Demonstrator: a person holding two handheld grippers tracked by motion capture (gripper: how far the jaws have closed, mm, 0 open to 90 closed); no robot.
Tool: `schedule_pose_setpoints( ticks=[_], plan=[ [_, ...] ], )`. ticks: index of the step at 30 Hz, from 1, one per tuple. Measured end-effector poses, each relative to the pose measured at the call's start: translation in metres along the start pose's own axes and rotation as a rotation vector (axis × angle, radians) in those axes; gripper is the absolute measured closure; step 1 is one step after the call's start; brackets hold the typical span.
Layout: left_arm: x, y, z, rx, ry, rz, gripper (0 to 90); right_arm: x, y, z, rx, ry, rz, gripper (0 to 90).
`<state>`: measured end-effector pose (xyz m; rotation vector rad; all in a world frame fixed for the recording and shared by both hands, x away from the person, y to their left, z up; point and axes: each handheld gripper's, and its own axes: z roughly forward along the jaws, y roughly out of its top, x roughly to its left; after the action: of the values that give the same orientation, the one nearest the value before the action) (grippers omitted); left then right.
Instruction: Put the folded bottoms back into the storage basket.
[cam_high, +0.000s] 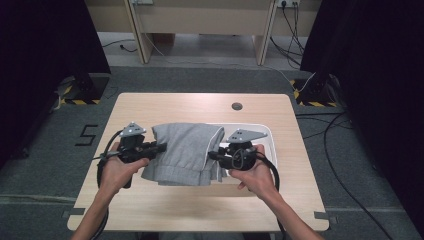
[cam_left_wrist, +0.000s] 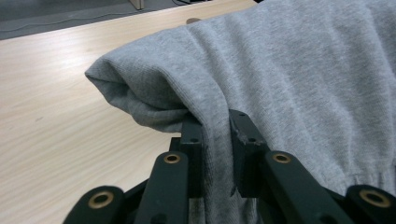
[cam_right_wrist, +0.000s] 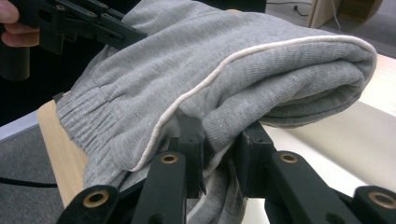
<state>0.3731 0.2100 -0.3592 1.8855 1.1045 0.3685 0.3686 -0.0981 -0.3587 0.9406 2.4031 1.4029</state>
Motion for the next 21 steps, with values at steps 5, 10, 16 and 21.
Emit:
schedule_pose_setpoints(
  ticks=[5, 10, 16, 21],
  plan=[
    [-0.012, 0.013, 0.019, 0.004, -0.026, 0.011, 76.9, -0.022, -0.001, -0.015, 0.010, -0.024, 0.020, 75.0],
    [-0.023, 0.023, 0.040, 0.011, -0.044, 0.013, 76.9, -0.043, -0.004, -0.026, 0.016, -0.047, 0.038, 75.1],
    [-0.032, 0.034, 0.065, 0.024, -0.069, 0.000, 76.9, -0.068, -0.008, -0.036, 0.039, -0.070, 0.049, 75.1],
    [-0.039, 0.040, 0.085, 0.043, -0.084, -0.005, 76.9, -0.087, -0.012, -0.042, 0.068, -0.092, 0.059, 75.1]
  ],
)
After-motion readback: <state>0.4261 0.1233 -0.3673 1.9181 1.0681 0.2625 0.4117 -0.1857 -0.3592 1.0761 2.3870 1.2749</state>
